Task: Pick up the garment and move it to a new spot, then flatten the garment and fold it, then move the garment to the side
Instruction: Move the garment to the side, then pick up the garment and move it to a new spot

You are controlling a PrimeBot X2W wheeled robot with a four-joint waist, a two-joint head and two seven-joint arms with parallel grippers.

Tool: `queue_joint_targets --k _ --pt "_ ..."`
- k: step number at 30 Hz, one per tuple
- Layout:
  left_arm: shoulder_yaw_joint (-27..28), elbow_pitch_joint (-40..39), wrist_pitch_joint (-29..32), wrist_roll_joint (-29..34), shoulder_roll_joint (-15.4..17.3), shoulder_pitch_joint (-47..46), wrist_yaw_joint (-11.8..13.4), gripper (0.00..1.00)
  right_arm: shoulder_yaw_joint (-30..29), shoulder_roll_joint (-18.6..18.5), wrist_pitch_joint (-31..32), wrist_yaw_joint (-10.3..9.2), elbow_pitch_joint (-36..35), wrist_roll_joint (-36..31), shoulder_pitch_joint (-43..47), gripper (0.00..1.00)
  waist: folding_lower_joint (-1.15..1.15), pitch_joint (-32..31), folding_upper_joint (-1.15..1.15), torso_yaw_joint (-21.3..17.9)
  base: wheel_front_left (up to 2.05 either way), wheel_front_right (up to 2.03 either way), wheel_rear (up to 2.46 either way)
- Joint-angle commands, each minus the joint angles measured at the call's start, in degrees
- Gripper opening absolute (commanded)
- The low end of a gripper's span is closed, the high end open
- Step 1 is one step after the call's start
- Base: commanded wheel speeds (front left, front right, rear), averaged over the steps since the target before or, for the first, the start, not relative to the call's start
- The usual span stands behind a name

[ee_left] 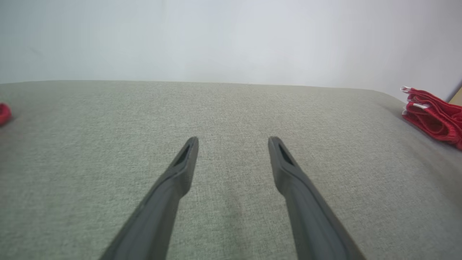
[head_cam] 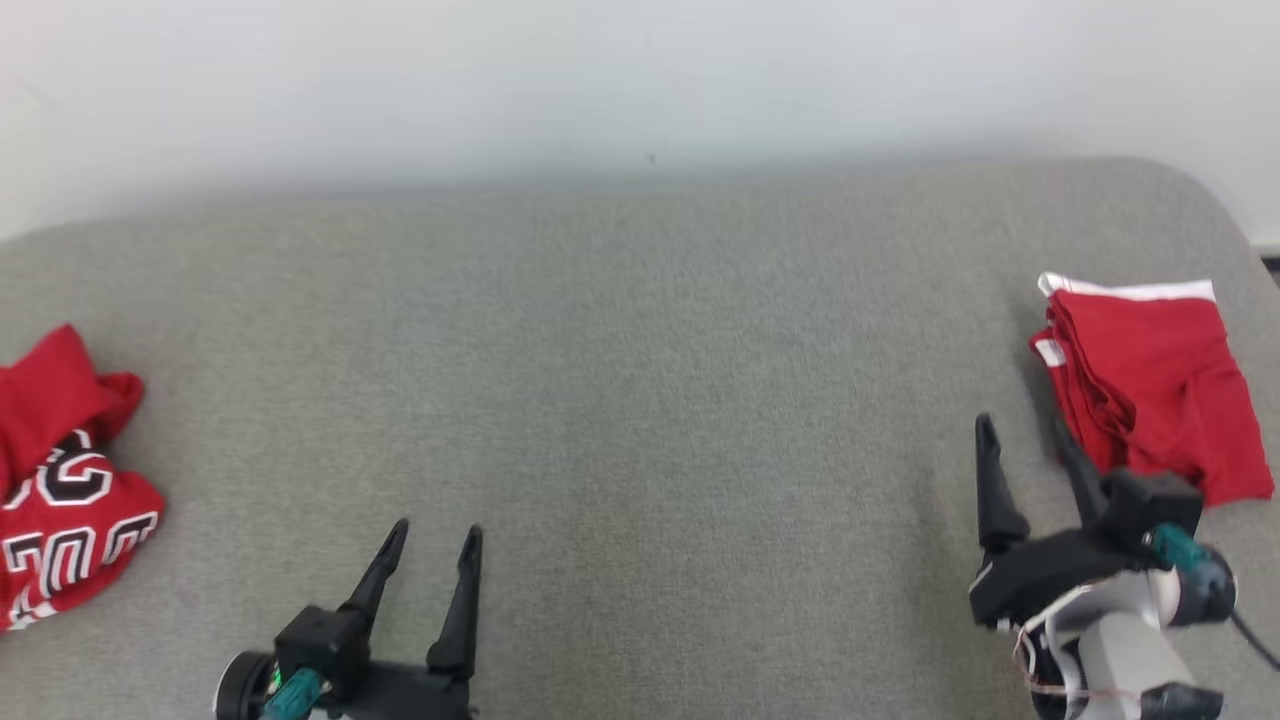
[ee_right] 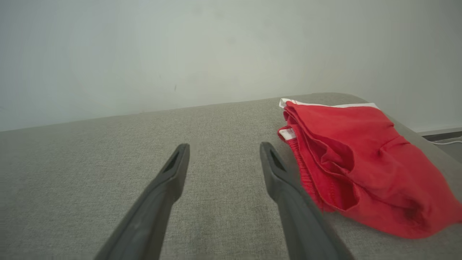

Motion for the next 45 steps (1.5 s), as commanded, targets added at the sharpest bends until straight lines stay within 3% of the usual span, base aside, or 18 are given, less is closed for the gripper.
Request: queue_joint_targets --k 1,20,45 --pt "1.99 0.31 -0.09 1.36 0.05 2.67 0.78 1.00 0.62 0.56 -0.02 -0.04 -0.45 0.02 2.94 1.00 0.01 -4.04 0.00 2.34 0.00 0.00 0.00" --pt "10.48 -0.86 -0.09 4.11 0.05 8.99 2.59 1.00 -0.82 2.98 -0.01 -0.05 -4.38 -0.09 11.74 1.00 0.01 -7.96 0.00 3.56 0.00 0.00 0.00" --pt "11.32 -0.92 -0.09 5.83 0.05 10.17 3.65 1.00 1.04 3.34 -0.01 -0.04 -5.49 -1.65 12.94 1.00 0.01 -8.02 0.00 3.36 0.00 0.00 0.00"
